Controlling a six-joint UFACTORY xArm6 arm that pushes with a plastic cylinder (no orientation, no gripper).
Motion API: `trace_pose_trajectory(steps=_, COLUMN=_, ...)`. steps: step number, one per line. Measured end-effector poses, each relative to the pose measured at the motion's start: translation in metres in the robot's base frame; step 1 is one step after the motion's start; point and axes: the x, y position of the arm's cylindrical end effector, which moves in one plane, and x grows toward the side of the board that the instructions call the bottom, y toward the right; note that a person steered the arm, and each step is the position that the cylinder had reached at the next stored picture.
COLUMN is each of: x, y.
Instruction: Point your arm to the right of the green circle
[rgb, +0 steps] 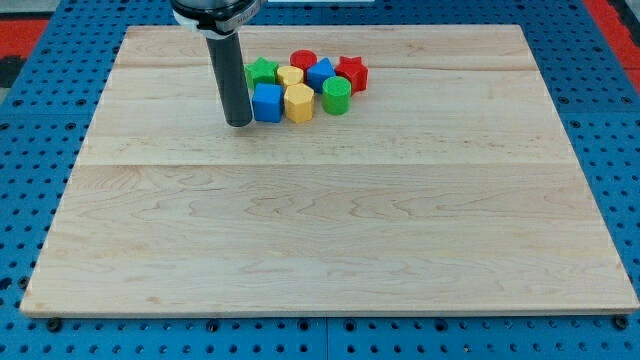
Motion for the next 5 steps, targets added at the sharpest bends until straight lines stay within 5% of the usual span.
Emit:
trace_pose_trajectory(steps=2, x=0.049, y=0.023)
trace_pose_trajectory(steps=4, x=0.049, y=0.023)
trace_pose_trajectory(steps=5, x=0.061, y=0.083)
